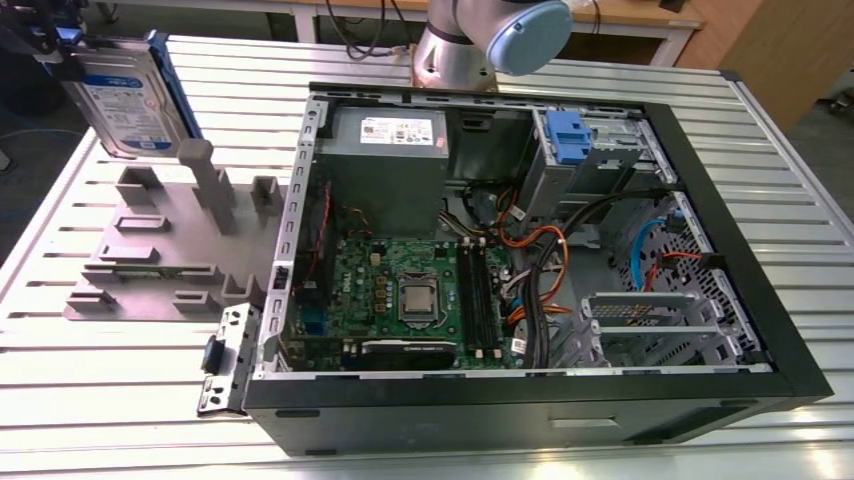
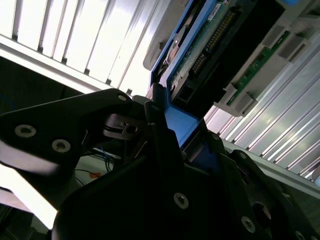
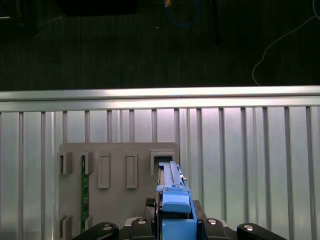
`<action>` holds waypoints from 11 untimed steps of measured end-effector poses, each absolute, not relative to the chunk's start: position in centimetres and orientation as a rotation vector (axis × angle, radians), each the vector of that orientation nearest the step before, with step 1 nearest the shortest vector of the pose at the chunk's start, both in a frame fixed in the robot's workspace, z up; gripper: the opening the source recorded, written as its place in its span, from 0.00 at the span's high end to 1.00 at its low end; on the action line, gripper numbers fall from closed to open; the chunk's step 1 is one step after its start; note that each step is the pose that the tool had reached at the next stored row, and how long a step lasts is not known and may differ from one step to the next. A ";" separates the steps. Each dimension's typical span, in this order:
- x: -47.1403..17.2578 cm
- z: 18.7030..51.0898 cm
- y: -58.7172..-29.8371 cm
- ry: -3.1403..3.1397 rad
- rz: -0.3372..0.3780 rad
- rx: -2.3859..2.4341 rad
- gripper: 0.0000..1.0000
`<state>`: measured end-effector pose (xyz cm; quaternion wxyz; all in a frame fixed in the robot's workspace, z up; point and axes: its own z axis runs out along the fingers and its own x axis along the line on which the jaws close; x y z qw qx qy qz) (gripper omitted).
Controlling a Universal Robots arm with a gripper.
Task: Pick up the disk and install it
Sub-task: 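Pick up the disk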
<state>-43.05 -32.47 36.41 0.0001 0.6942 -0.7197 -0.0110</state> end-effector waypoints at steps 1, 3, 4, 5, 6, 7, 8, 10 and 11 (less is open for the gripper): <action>-43.0 36.5 -32.5 -2.261 -0.035 2.181 0.63; -43.0 36.5 -32.5 -2.261 -0.035 2.181 0.63; -43.0 36.5 -32.5 -2.261 -0.035 2.181 0.63; -43.0 36.5 -32.5 -2.261 -0.035 2.181 0.63; -43.0 36.5 -32.5 -2.261 -0.035 2.181 0.63; -43.0 36.5 -32.5 -2.261 -0.035 2.181 0.63; -43.0 36.5 -32.5 -2.260 -0.035 2.181 0.63; -43.0 36.6 -32.5 -2.261 -0.035 2.181 0.63; -43.0 36.6 -32.5 -2.261 -0.035 2.181 0.63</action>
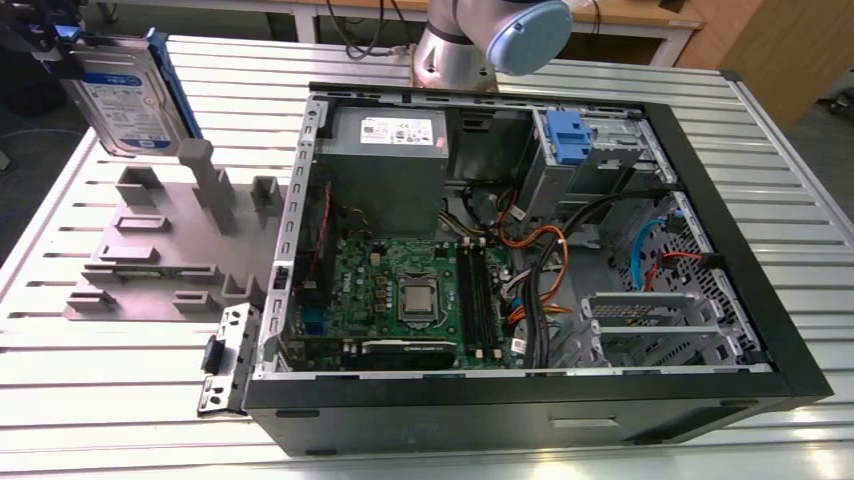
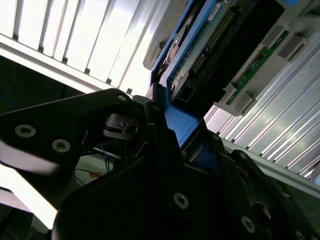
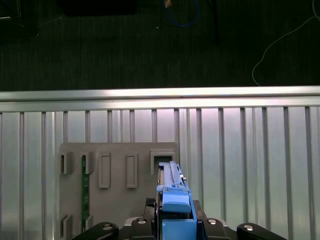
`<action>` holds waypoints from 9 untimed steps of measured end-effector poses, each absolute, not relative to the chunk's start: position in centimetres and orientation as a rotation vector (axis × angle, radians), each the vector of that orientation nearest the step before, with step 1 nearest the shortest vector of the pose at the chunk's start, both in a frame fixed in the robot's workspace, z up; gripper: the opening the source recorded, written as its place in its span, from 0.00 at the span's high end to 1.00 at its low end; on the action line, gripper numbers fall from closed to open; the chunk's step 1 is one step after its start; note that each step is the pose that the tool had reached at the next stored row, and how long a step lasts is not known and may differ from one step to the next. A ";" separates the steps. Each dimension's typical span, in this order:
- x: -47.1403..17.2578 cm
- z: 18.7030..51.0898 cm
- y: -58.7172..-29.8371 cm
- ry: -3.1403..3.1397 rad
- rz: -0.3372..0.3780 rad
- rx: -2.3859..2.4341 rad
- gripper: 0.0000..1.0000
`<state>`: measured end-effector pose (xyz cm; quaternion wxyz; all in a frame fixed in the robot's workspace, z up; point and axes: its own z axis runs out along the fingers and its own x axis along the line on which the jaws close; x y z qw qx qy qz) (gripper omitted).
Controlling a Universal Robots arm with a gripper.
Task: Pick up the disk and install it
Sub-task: 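Pick up the disk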
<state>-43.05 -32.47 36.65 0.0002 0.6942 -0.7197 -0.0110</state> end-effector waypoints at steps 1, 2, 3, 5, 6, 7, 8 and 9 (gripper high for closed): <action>-43.0 36.7 -32.5 -2.261 -0.035 2.181 0.63; -43.0 36.8 -32.5 -2.261 -0.035 2.181 0.63; -43.0 36.8 -32.5 -2.261 -0.035 2.181 0.63; -43.0 36.9 -32.5 -2.261 -0.035 2.181 0.63; -43.0 37.0 -32.5 -2.261 -0.035 2.181 0.63; -43.0 37.1 -32.5 -2.261 -0.035 2.181 0.63; -43.0 37.1 -32.5 -2.261 -0.035 2.181 0.63; -43.0 37.2 -32.5 -2.261 -0.035 2.181 0.63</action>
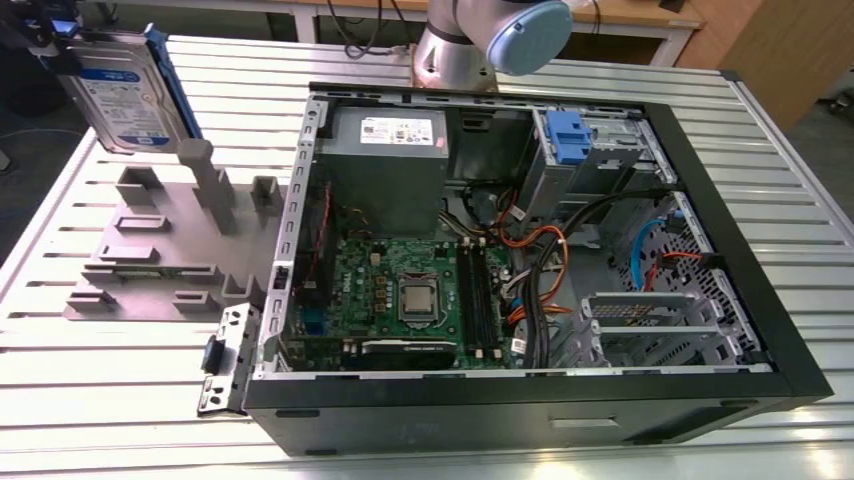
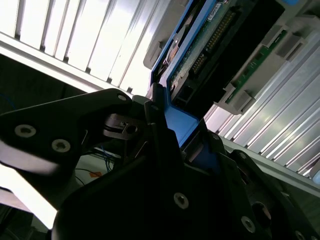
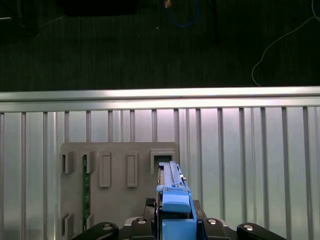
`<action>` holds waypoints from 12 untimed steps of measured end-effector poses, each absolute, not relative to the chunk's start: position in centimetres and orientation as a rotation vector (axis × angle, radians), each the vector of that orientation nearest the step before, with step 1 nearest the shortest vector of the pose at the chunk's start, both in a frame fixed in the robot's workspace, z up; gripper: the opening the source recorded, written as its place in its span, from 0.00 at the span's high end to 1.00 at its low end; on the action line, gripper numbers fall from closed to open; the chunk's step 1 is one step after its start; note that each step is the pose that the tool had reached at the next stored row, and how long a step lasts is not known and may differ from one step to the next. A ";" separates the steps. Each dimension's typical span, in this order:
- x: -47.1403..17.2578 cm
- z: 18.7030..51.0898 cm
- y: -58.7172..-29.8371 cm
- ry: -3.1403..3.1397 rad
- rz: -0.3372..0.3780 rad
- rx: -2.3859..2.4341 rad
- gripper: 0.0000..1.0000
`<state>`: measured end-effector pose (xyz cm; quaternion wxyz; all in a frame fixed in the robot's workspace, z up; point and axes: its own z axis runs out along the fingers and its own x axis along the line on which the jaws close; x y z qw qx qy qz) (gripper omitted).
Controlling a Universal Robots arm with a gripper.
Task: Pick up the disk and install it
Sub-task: 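Pick up the disk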
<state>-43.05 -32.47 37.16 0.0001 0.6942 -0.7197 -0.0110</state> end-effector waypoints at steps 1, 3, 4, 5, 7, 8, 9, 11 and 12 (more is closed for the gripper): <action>-43.0 37.2 -32.5 -2.261 -0.035 2.181 0.63; -43.0 37.3 -32.5 -2.261 -0.034 2.181 0.63; -43.0 37.3 -32.5 -2.261 -0.035 2.181 0.63; -43.0 37.3 -32.5 -2.261 -0.035 2.181 0.63; -43.0 37.4 -32.5 -2.261 -0.035 2.181 0.63; -43.0 37.4 -32.5 -2.261 -0.035 2.181 0.63; -43.0 37.4 -32.5 -2.261 -0.035 2.181 0.63; -43.0 37.4 -32.5 -2.261 -0.035 2.181 0.63; -43.0 37.4 -32.5 -2.261 -0.035 2.181 0.63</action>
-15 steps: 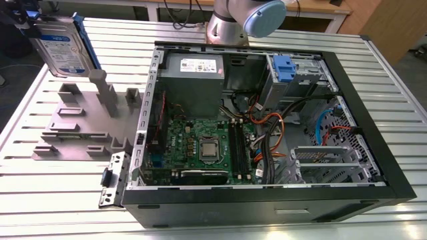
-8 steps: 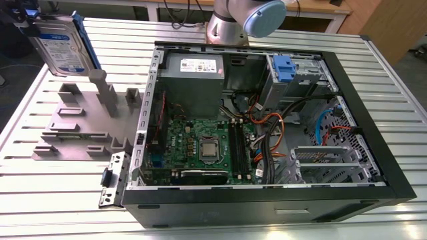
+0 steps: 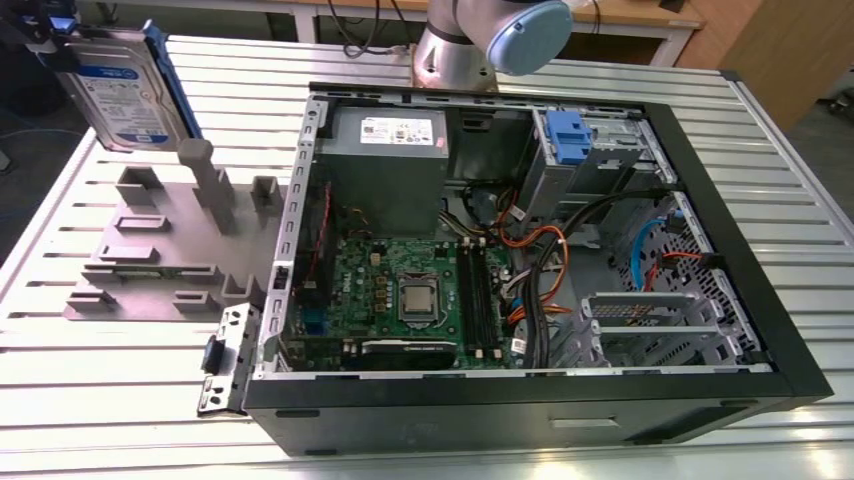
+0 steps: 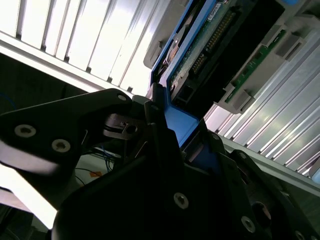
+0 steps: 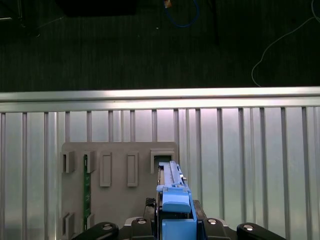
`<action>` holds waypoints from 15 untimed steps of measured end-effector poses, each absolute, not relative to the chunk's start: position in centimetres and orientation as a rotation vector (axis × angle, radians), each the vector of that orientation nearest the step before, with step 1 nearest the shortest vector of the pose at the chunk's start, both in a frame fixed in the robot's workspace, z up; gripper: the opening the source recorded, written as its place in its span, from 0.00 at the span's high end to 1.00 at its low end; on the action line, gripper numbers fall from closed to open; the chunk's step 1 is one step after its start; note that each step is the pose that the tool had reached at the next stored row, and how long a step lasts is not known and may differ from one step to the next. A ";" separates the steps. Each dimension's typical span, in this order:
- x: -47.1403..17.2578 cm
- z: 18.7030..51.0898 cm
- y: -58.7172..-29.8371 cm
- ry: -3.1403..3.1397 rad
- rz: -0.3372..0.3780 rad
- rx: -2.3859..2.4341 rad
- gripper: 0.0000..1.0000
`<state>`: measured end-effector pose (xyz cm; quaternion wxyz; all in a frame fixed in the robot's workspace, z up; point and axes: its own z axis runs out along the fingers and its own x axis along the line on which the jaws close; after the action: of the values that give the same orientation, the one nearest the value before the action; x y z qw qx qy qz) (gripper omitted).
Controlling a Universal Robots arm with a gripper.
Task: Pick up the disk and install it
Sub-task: 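Pick up the disk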
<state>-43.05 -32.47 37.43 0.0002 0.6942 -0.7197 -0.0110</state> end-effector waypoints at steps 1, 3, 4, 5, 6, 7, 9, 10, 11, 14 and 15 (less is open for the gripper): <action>-43.1 37.5 -32.5 -2.260 -0.035 2.181 0.63; -43.0 37.6 -32.5 -2.261 -0.035 2.181 0.63; -43.0 37.7 -32.5 -2.261 -0.035 2.181 0.63; -43.0 37.8 -32.5 -2.261 -0.035 2.181 0.63; -43.0 37.8 -32.5 -2.261 -0.035 2.181 0.63; -43.0 38.0 -32.5 -2.261 -0.035 2.181 0.63; -43.0 38.2 -32.5 -2.261 -0.035 2.181 0.63; -43.0 38.3 -32.5 -2.261 -0.035 2.181 0.63; -43.0 38.4 -32.5 -2.261 -0.035 2.181 0.63; -43.0 38.7 -32.5 -2.261 -0.035 2.181 0.63; -43.0 38.7 -32.5 -2.261 -0.035 2.181 0.63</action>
<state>-43.05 -32.47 38.73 0.0001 0.6942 -0.7197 -0.0110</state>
